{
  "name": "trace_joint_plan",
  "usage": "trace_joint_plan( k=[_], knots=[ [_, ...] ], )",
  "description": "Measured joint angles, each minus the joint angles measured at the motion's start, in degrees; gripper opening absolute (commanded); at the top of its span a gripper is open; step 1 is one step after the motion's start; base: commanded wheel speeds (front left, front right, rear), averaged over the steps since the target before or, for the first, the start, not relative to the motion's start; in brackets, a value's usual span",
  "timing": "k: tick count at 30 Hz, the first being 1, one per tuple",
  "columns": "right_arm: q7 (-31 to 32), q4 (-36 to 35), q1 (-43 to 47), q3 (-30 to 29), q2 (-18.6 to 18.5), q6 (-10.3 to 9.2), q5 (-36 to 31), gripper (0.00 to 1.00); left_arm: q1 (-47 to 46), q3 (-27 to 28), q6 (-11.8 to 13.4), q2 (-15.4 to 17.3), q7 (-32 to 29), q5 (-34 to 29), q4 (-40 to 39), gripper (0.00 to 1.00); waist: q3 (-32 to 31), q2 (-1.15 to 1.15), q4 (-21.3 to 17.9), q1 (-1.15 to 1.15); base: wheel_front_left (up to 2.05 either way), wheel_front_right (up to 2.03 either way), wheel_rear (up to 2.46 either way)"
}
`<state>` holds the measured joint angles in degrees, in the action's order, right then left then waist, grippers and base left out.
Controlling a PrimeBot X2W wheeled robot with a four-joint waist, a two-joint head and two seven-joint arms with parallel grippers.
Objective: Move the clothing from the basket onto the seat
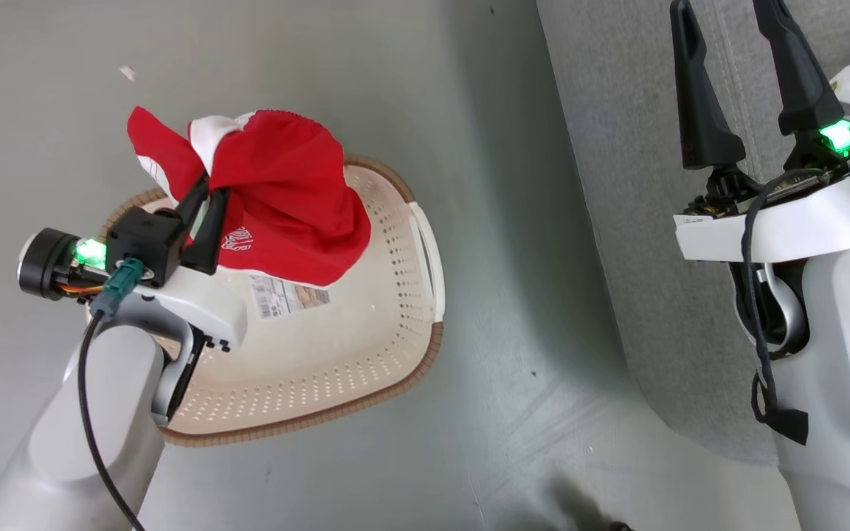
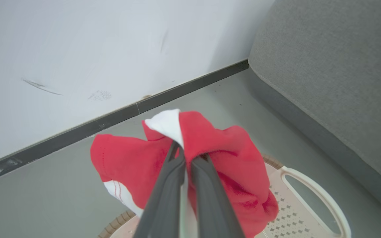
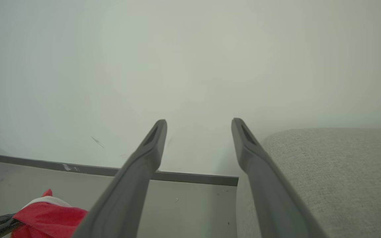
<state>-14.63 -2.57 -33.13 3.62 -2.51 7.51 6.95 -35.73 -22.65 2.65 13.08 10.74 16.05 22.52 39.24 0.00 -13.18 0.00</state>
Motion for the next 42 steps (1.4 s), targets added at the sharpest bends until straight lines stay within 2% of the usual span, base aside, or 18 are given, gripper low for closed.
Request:
trace_joint_plan(
  k=[5,20,42],
  knots=[
    [0.0,1.35,1.34,-0.88,-0.05,0.0,-0.62,1.0,0.09,1.22,-0.08,0.33,0.18,1.47,-2.19,0.0,-2.9,0.0,1.27,0.0,0.0,0.0,0.0],
    [0.0,5.1,7.92,-0.47,-0.14,0.0,-2.5,1.0,2.45,1.44,-2.38,1.22,-0.08,3.65,-7.48,0.0,-13.11,0.0,4.46,0.0,0.0,0.0,0.0],
    [0.01,8.67,17.02,8.28,-3.24,0.0,-2.0,1.0,5.89,-2.6,-5.9,0.25,-5.43,6.14,-12.99,0.0,-26.91,0.0,7.1,0.0,0.0,0.0,0.0]
  ],
)
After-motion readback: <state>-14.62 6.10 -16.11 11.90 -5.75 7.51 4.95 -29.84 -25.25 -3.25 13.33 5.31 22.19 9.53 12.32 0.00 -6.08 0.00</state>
